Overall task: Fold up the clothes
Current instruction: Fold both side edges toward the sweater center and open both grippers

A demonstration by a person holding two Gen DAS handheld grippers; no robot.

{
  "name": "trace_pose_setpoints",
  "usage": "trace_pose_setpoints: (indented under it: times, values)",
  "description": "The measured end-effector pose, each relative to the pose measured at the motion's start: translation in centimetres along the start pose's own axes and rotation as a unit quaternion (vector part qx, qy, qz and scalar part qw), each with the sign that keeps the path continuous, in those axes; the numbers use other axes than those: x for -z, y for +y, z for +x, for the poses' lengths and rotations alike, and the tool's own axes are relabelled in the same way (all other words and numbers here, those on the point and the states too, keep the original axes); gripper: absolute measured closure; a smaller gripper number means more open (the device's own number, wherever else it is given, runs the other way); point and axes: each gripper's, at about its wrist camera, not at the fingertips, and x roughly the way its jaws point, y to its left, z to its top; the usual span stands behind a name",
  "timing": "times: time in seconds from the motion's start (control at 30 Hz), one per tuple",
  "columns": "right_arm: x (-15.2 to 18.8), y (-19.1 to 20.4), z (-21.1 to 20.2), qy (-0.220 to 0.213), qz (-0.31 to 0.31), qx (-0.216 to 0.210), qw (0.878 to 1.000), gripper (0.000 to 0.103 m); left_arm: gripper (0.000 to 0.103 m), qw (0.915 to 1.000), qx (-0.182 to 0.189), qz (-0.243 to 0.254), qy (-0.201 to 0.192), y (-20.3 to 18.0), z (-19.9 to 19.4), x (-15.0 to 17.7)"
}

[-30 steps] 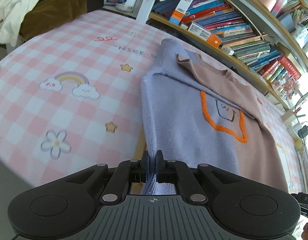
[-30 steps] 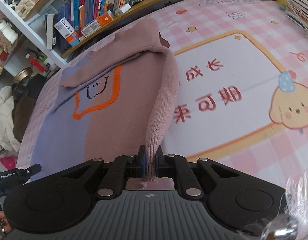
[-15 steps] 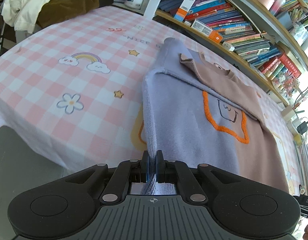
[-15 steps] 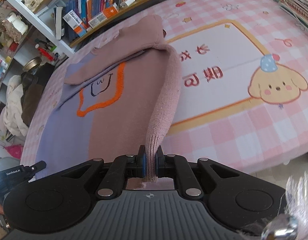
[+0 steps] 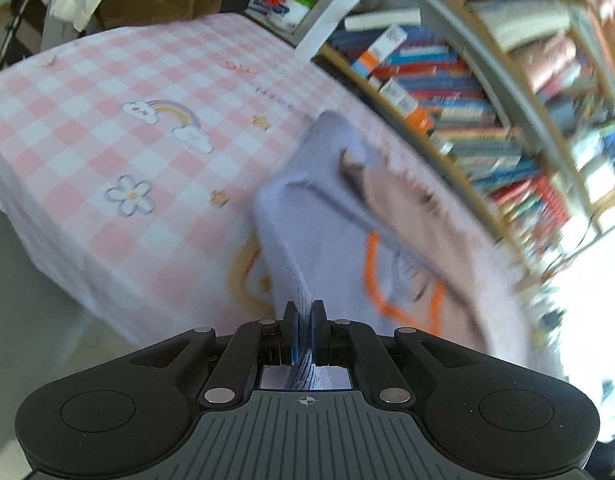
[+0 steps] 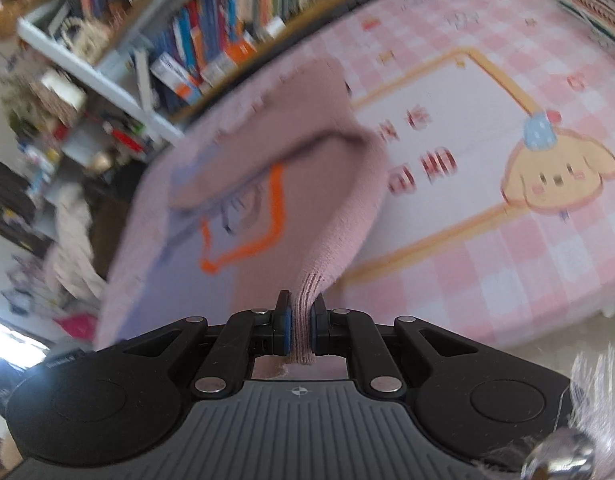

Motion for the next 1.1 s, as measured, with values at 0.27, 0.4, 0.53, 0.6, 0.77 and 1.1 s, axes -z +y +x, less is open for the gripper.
trace_pose_setpoints:
  times: [0.27,0.4,0.53,0.6,0.77,1.1]
  values:
    - [-4.4,1.5,-0.9,-0.065,0.025,-0.04,0.997,0.095,0.099,0.9945,0.071,-0.066,-0.04,-1.0,0.6,-4.0]
    - [-6.5,1.8,-0.1,-0.089,0.036,-0.033,0.995,0.095,0.099,0.9923,0.087,-0.072,-0.052,-1.7,2.0,-6.5]
    - [-8.8,2.1,1.0,-0.106,0.048,-0.028,0.993,0.095,0.099,0.9911,0.092,-0.077,-0.057,-2.0,3.9,-8.7]
    - [-10.0,2.4,1.6,-0.114,0.049,-0.027,0.992,0.095,0.099,0.9914,0.092,-0.074,-0.057,-2.4,4.9,-9.7]
    - [-12.8,3.2,3.3,-0.133,0.053,-0.024,0.989,0.095,0.099,0.9914,0.1,-0.061,-0.058,-3.4,7.2,-12.4]
    - [-17.1,3.0,9.0,-0.13,0.058,0.018,0.99,0.095,0.099,0.9963,0.068,-0.045,-0.026,-3.5,13.6,-15.7]
